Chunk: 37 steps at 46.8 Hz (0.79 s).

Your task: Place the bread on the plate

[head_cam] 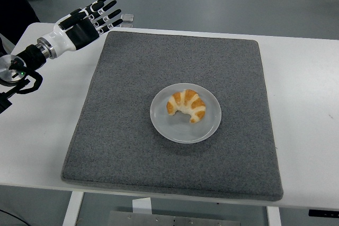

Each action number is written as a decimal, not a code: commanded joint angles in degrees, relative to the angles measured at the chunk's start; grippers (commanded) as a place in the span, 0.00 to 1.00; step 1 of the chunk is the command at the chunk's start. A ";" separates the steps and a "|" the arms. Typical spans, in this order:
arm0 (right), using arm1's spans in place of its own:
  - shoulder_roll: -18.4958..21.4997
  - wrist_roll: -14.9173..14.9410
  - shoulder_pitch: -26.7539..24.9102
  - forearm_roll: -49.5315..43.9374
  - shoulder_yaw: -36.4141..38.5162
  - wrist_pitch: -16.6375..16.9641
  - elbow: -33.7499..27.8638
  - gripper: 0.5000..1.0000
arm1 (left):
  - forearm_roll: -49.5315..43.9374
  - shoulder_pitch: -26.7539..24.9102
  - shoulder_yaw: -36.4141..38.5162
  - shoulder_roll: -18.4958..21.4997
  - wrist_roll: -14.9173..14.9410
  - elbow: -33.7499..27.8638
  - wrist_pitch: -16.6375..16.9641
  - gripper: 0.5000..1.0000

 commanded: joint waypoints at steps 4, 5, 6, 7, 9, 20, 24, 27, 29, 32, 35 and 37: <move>0.00 0.00 0.00 0.01 0.00 0.01 0.07 0.90 | 0.75 -0.24 -0.06 0.08 0.01 0.60 0.25 1.00; 0.00 0.00 0.00 0.01 0.00 -0.07 0.07 0.90 | 0.93 -0.33 0.02 0.16 -0.07 0.77 0.25 1.00; 0.00 0.00 0.00 0.01 0.09 0.01 0.07 0.91 | 1.02 -0.42 0.02 0.25 -0.07 1.04 0.34 1.00; 0.00 0.00 0.00 0.01 0.09 0.01 0.07 0.90 | 1.19 -0.51 0.11 0.34 -0.07 1.13 0.34 1.00; 0.00 0.00 0.00 0.01 0.09 0.10 0.07 0.90 | 1.28 -0.59 0.37 0.43 -0.07 1.39 0.43 1.00; 0.00 0.00 -0.09 0.10 0.18 0.36 0.07 0.90 | 1.28 -0.77 0.55 0.69 0.10 5.34 0.43 1.00; 0.00 0.00 -0.09 0.18 0.18 0.36 0.07 0.90 | 1.28 -0.86 0.64 0.69 0.10 6.40 0.43 1.00; 0.00 0.00 -0.09 0.18 0.18 0.36 0.07 0.90 | 1.46 -0.95 0.64 0.69 0.10 6.84 0.43 1.00; 0.00 -0.09 -0.09 0.18 0.18 0.36 0.07 0.90 | 1.81 -1.03 0.64 0.69 0.10 6.93 0.43 1.00; 0.00 -0.09 -0.18 0.18 0.18 0.45 0.15 0.90 | 2.51 -1.39 0.64 0.78 0.01 7.28 0.43 1.00; 0.00 -0.17 -0.18 0.18 0.18 0.45 0.51 0.90 | 3.04 -1.74 0.64 0.78 0.01 7.72 0.43 1.00; 0.00 -0.17 -0.18 0.18 0.18 0.45 0.59 0.91 | 3.48 -1.82 0.55 0.78 0.01 7.81 0.34 1.00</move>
